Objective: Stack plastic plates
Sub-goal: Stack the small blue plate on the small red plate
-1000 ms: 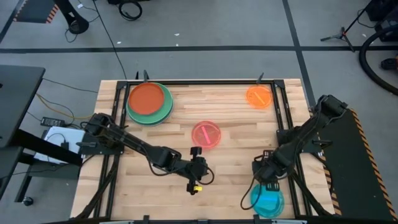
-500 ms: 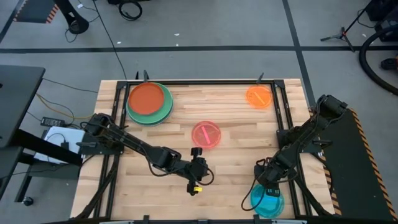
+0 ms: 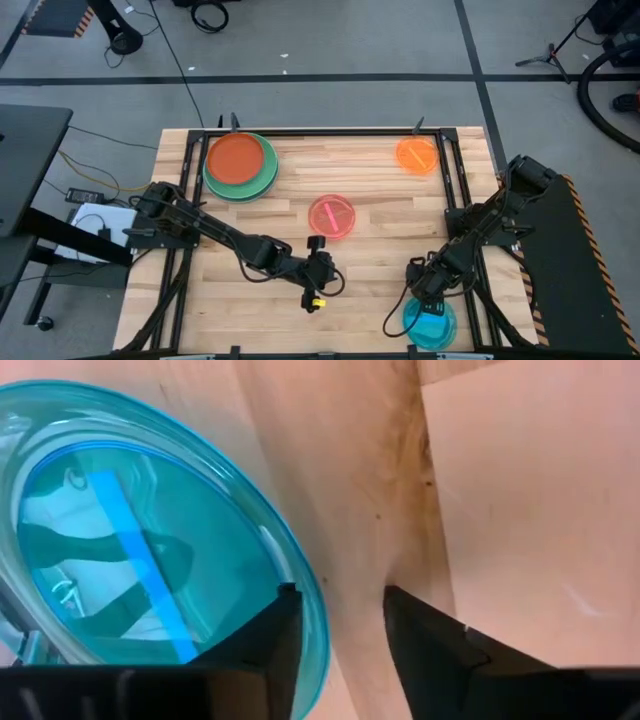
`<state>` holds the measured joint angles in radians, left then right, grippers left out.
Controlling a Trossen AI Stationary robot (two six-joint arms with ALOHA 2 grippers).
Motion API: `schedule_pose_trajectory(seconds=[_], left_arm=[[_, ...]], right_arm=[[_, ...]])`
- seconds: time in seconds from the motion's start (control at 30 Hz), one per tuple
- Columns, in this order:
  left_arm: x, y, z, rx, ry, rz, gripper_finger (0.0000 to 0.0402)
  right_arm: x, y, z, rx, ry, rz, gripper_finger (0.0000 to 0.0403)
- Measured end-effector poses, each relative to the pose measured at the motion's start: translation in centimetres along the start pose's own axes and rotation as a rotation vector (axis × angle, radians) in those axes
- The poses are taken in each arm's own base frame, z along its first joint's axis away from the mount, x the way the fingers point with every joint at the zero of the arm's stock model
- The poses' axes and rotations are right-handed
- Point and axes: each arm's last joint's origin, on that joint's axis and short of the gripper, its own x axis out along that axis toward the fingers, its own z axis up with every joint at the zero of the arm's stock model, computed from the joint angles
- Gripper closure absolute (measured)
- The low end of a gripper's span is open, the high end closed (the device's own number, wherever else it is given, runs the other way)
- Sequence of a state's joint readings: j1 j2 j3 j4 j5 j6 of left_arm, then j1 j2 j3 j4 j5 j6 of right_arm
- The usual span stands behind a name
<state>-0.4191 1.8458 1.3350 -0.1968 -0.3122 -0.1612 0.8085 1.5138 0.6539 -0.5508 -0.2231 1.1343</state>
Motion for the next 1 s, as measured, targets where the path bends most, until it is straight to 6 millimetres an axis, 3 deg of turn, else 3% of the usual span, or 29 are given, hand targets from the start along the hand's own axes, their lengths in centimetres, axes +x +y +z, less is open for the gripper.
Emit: schedule_pose_trajectory(seconds=[0.2, 0.5, 0.77, 1.0], left_arm=[[-0.1, -0.1, -0.2, 0.007, 0.015, 0.032, 0.0322], [-1.1, 0.4, -1.5, 0.036, 0.125, 0.260, 0.0322], [-1.8, 0.0, -1.7, -0.026, 0.129, 0.262, 0.0331], [-2.0, -1.3, -1.9, -0.053, 0.112, 0.242, 0.0348]], right_arm=[[-0.4, 0.2, -0.1, 0.013, -0.011, 0.039, 0.0310], [-0.4, 0.5, -0.2, 0.021, 0.015, 0.068, 0.0392], [-1.3, 0.6, 0.8, -0.021, -0.006, 0.080, 0.0398], [-3.5, -2.2, 3.8, -0.028, -0.056, 0.073, 0.0397]])
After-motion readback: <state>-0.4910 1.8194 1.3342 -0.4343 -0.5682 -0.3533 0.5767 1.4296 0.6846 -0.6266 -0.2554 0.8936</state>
